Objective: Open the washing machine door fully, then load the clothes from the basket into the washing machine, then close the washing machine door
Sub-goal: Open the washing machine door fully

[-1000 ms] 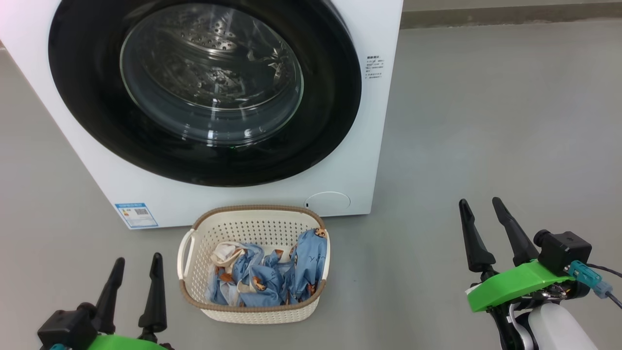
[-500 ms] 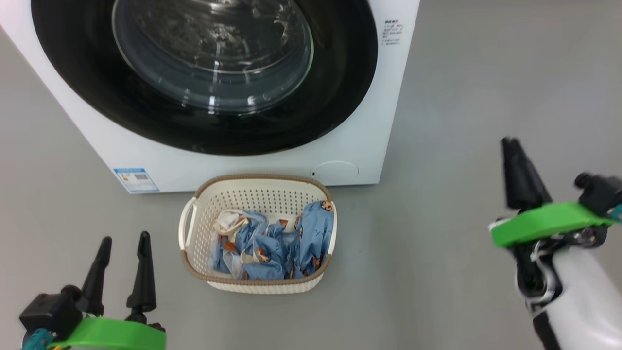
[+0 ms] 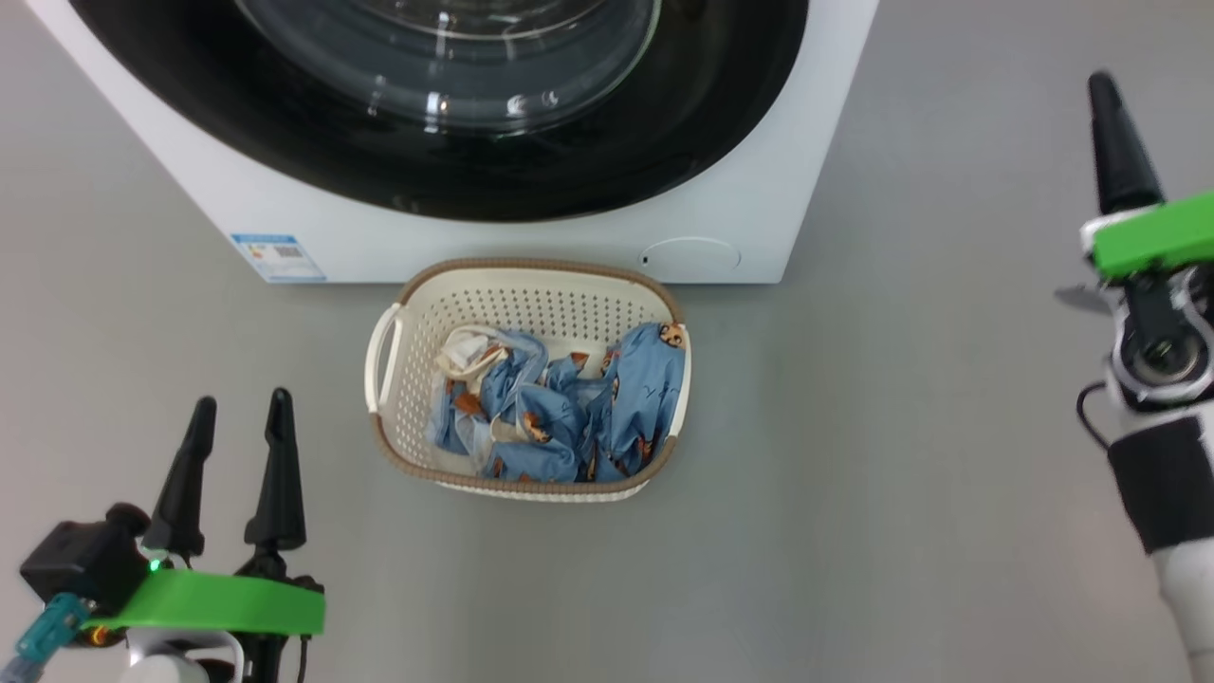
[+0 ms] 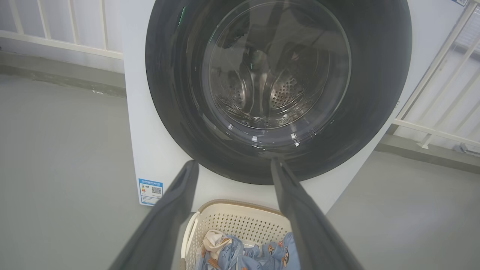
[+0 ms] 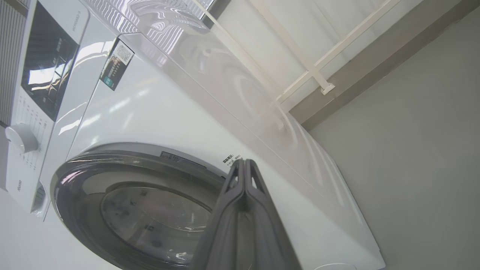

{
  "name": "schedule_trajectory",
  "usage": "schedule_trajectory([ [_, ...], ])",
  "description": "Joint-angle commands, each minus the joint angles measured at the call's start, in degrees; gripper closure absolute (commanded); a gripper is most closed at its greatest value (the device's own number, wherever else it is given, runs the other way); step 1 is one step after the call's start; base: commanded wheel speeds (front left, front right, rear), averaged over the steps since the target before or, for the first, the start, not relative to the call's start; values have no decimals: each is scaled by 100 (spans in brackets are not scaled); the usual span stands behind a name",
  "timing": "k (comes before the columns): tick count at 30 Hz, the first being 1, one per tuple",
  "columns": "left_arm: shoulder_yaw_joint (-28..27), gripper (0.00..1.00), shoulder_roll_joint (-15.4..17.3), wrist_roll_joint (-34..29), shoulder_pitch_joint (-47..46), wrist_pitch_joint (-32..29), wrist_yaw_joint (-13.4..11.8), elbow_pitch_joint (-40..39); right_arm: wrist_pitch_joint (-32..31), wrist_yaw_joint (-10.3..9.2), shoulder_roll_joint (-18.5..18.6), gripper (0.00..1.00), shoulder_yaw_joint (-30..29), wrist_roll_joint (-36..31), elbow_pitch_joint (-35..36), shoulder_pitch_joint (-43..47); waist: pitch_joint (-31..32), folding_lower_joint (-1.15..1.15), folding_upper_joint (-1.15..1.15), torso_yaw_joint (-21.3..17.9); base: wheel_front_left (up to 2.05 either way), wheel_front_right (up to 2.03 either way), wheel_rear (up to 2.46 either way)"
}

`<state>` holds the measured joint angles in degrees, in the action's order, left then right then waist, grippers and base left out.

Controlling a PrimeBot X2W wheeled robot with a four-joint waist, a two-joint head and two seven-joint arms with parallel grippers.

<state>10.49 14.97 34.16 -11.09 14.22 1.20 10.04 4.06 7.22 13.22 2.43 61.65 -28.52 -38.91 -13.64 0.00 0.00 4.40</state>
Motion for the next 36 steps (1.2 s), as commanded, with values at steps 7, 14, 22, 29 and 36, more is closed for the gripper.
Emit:
schedule_trajectory([
  [7,-403,0,-15,-68,-414,76,215,-279,-1031,26,132,100,-164,1344,-331,-1000,-580,0,0,348,0,0,0],
  [14,-511,0,-95,-178,-553,77,320,-317,-1762,26,141,100,-43,1831,-577,-1707,-911,0,0,441,0,0,0],
  [22,-538,0,-221,-284,-773,77,451,-302,-2320,26,149,100,7,2242,-929,-2480,-1269,0,0,612,0,0,0],
  [29,-566,0,-359,-349,-895,77,540,-254,-2825,26,159,100,21,2488,-1343,-3182,-1488,0,0,744,0,0,0],
  [36,-635,0,-469,-383,-1016,77,599,-174,-3327,26,160,100,145,2575,-1673,-3735,-1639,0,0,853,0,0,0],
])
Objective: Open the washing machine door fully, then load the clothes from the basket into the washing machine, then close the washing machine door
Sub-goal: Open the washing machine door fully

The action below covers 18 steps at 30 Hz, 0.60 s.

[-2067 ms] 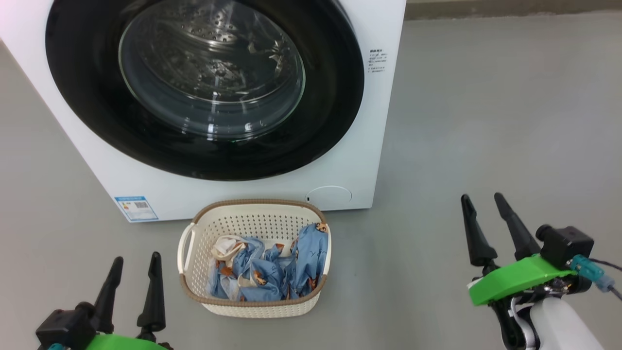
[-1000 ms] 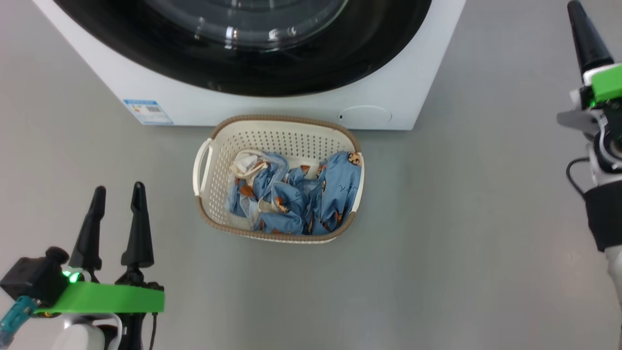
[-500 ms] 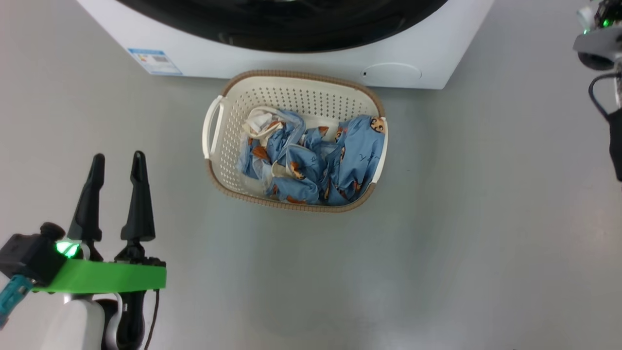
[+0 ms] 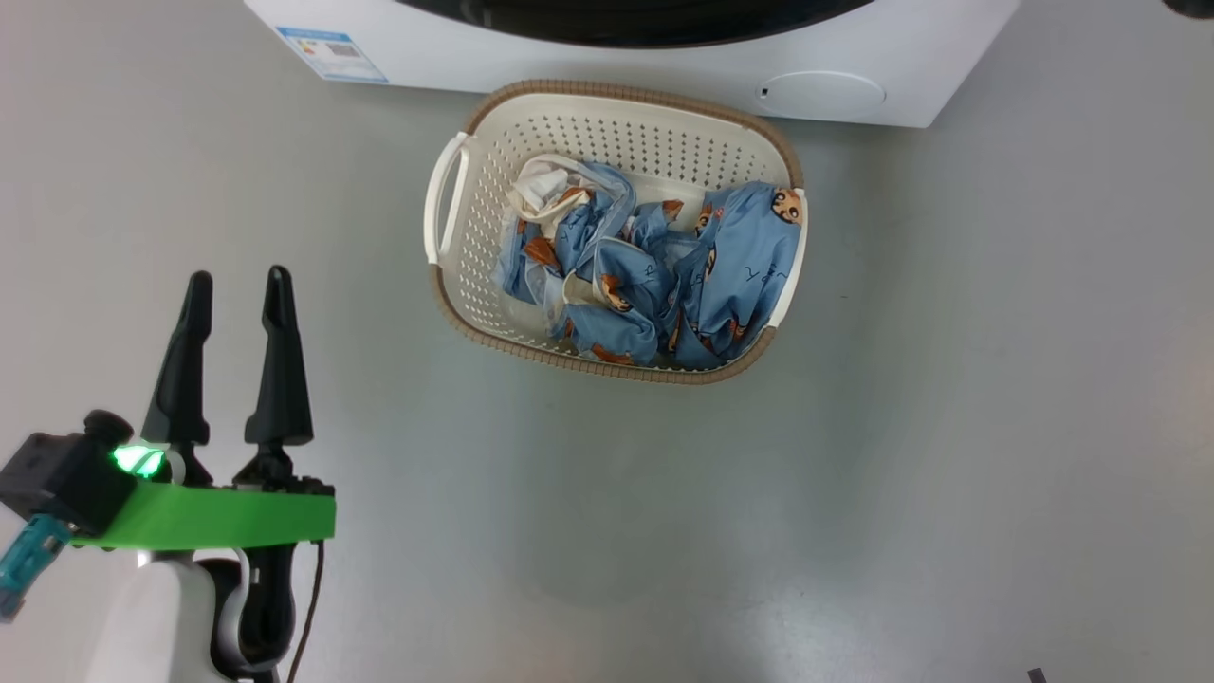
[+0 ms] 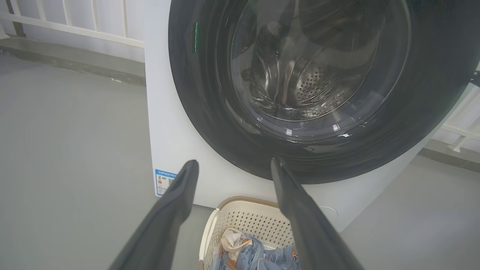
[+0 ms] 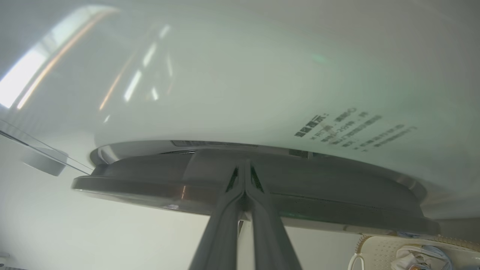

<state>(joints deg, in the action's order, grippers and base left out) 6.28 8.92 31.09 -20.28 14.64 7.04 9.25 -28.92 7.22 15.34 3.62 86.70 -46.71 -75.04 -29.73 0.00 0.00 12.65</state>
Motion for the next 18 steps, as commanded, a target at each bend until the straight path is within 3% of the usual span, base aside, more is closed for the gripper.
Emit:
schedule_trajectory([
  [1,-221,0,122,-77,-105,36,20,-84,-85,26,-51,100,47,69,107,-183,-49,0,0,44,0,0,0],
  [18,-239,0,-10,-75,-168,36,44,80,-427,26,-75,100,349,-153,-526,-616,-32,0,0,261,0,0,0],
])
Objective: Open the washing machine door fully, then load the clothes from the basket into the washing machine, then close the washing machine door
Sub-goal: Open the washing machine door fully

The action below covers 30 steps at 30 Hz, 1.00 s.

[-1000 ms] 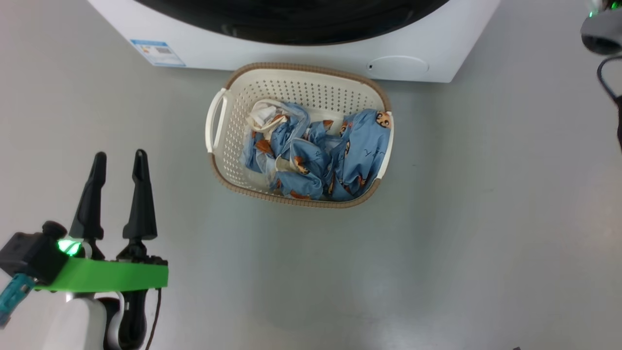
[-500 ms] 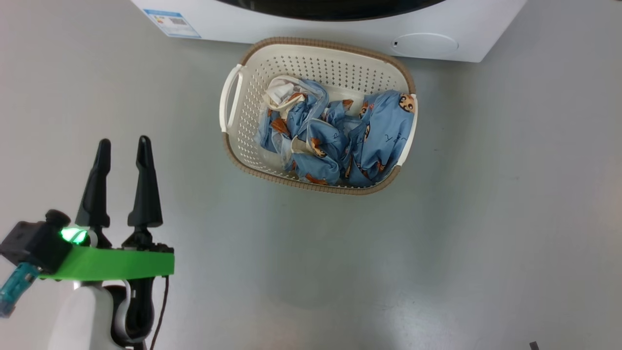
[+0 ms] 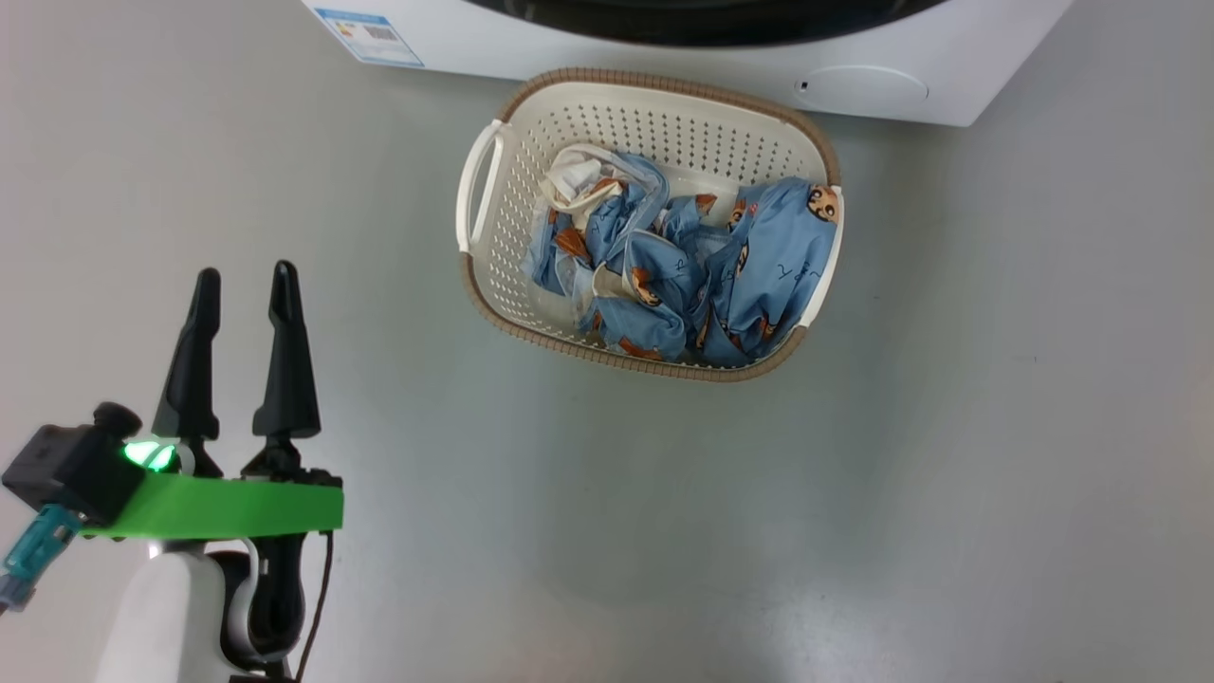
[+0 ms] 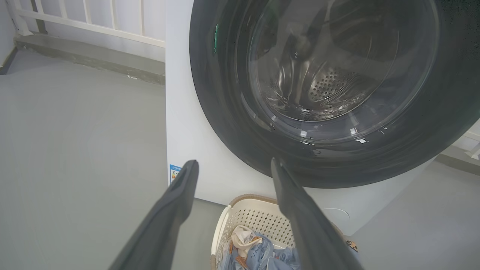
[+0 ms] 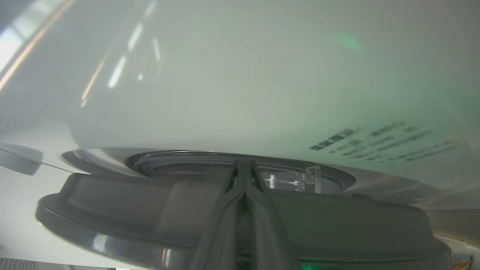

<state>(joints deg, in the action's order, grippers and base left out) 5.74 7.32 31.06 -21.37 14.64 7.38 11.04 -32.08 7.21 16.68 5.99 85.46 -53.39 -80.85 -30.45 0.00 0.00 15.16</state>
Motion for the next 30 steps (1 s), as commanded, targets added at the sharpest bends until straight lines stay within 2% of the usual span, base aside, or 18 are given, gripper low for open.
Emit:
schedule_trajectory([
  [1,-194,0,153,-76,-45,36,10,-89,-140,28,-223,100,125,-25,139,3,78,0,0,6,0,0,0],
  [8,-205,0,197,-167,192,36,10,-6,-330,28,-387,100,311,-38,224,552,493,0,0,-123,0,0,0],
  [18,-245,0,212,-320,650,36,11,152,-695,28,-528,100,297,288,543,1697,1434,0,0,-143,0,0,0],
  [30,-203,0,274,-415,1166,-94,-125,154,-1031,28,-663,100,207,626,902,3075,2381,0,0,163,0,0,0],
])
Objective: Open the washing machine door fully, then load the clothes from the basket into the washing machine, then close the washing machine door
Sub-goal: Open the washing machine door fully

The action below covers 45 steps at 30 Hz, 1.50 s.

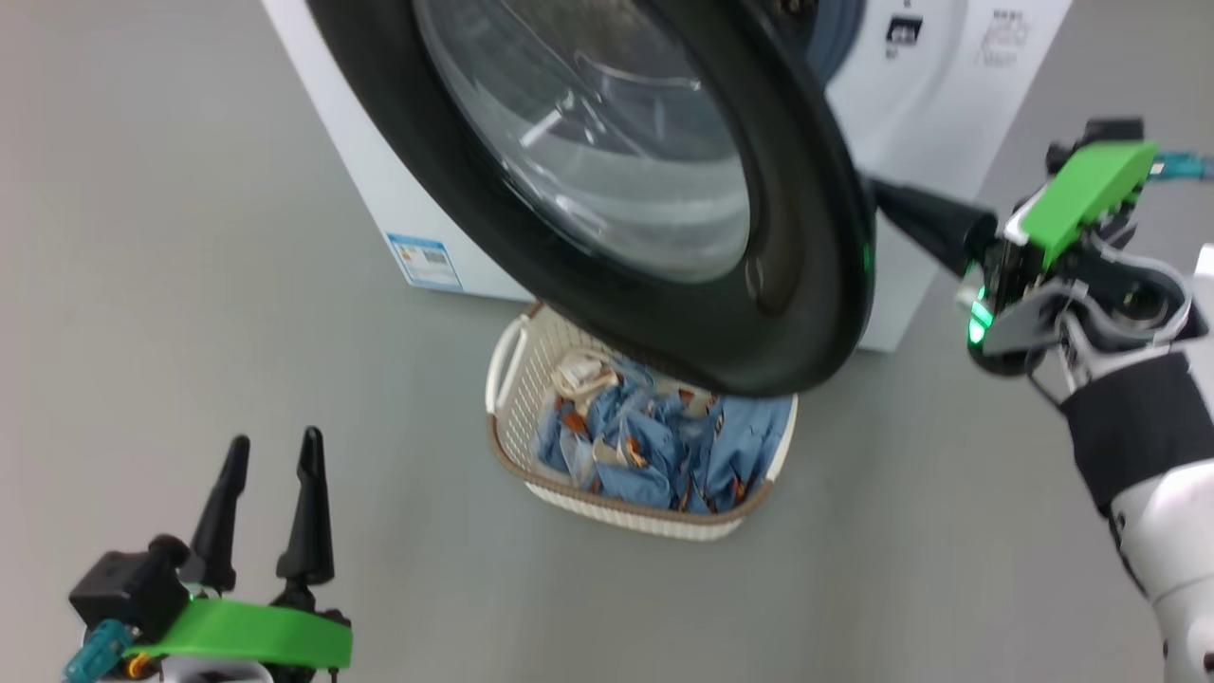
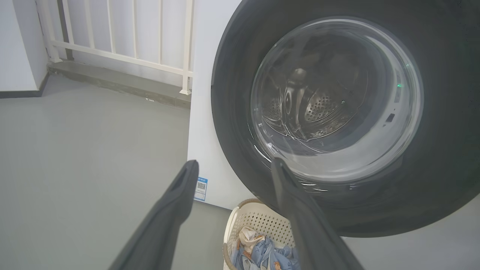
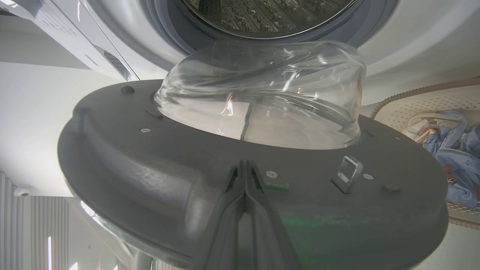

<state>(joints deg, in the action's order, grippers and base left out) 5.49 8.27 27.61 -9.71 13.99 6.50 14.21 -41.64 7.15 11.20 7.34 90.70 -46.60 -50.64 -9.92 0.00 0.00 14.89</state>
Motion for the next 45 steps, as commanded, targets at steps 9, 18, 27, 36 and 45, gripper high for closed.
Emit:
schedule_trajectory([
  [9,-121,0,224,-63,268,-242,-161,-315,-266,34,-201,100,66,210,662,875,698,0,0,500,0,0,0],
  [18,-91,0,271,-62,437,-391,-270,-457,-428,34,-338,100,86,287,735,1279,898,0,0,793,0,0,0],
  [27,-73,0,336,-57,528,-531,-368,-621,-573,34,-491,100,98,377,905,1681,1052,0,0,1034,0,0,0],
  [36,-53,0,368,-31,554,-572,-418,-705,-572,34,-592,100,148,332,932,1785,1059,0,0,1127,0,0,0],
  [45,-51,0,381,-1,582,-550,-471,-723,-521,34,-621,100,93,304,959,1768,1069,0,0,1052,0,0,0],
])
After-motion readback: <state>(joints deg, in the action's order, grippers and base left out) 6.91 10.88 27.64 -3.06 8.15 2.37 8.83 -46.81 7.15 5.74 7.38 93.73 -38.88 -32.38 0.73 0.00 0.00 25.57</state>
